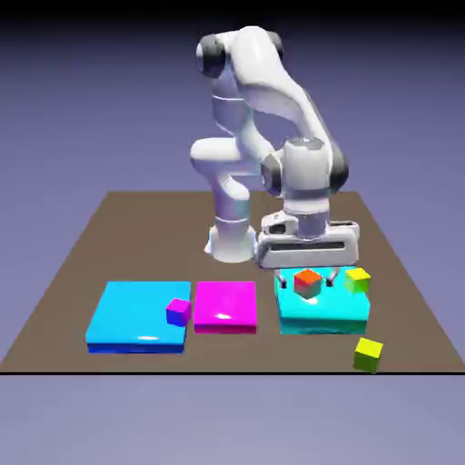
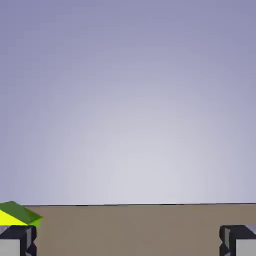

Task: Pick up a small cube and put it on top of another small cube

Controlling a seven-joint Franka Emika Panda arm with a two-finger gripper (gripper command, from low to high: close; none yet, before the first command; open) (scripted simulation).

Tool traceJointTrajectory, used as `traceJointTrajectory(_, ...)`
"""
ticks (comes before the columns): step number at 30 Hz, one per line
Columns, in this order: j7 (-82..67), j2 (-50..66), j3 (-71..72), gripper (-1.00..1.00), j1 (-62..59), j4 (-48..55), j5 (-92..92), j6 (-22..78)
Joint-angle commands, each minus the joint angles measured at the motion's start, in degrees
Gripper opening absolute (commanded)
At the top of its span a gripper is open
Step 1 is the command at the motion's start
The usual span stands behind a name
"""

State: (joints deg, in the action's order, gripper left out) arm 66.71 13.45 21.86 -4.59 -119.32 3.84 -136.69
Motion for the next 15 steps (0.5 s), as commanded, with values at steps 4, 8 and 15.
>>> traceJointTrajectory(4, 4.4, 8.3, 3.9, 0.00, -0.9, 7.5, 0.7, 6.7)
traceJointTrajectory(8, 8.7, 16.6, 7.9, 0.00, -1.9, 15.0, 1.4, 13.4)
traceJointTrajectory(15, 16.4, 31.1, 14.8, 0.00, -3.6, 28.2, 2.6, 25.2)
